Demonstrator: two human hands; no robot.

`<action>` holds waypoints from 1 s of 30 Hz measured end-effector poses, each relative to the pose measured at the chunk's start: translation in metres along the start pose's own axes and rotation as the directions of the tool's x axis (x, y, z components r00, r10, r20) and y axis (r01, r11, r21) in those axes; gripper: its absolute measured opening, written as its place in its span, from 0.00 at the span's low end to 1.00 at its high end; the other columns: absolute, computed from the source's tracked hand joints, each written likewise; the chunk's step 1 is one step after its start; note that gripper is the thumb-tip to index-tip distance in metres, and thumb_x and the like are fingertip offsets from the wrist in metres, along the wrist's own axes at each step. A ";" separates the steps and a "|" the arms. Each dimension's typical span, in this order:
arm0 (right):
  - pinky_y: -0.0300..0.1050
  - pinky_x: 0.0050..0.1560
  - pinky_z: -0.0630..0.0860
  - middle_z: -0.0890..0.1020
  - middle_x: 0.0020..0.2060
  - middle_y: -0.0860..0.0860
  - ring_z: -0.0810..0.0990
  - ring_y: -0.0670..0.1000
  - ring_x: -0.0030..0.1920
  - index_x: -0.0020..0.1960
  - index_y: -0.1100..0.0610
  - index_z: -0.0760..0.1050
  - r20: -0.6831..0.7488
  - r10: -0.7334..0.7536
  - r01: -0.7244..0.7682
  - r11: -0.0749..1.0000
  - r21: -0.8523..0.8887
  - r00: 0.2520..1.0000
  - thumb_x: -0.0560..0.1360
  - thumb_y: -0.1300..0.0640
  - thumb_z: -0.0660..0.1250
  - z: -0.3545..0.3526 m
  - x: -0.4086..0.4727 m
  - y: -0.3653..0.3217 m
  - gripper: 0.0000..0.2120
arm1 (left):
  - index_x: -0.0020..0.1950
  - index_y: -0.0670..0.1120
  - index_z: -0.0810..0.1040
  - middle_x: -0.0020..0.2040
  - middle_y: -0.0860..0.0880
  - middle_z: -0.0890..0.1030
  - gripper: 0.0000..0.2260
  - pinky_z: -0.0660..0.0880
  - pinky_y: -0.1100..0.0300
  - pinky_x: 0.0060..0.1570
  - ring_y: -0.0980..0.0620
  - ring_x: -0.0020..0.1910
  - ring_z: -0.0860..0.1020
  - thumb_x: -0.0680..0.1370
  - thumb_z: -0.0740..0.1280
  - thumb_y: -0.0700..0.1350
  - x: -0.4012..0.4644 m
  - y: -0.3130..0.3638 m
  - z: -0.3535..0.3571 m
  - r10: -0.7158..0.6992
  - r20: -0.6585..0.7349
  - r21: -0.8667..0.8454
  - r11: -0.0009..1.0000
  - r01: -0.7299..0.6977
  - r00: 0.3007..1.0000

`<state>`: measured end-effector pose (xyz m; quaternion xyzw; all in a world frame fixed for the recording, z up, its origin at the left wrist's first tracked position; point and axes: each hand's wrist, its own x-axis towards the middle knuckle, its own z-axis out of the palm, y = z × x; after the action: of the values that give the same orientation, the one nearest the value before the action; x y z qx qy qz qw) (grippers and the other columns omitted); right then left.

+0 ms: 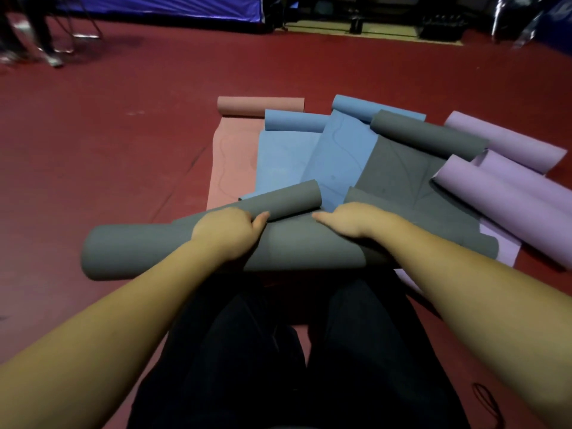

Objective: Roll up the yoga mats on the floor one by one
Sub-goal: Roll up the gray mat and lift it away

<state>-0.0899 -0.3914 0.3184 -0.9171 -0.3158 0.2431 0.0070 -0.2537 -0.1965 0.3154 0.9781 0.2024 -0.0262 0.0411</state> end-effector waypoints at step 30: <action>0.48 0.40 0.64 0.76 0.38 0.51 0.77 0.56 0.45 0.35 0.53 0.66 -0.418 -0.114 0.070 0.991 -0.118 0.901 0.78 0.33 0.48 0.050 0.009 -0.012 0.27 | 0.36 0.46 0.70 0.39 0.46 0.75 0.19 0.67 0.53 0.35 0.40 0.42 0.76 0.82 0.55 0.54 0.032 -0.013 0.025 0.018 -0.241 -0.115 0.992 -0.047 0.970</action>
<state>-0.1132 -0.3832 0.2728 -0.9312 -0.3615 0.0215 0.0408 -0.2302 -0.1744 0.2877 0.9731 0.1909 0.1051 0.0753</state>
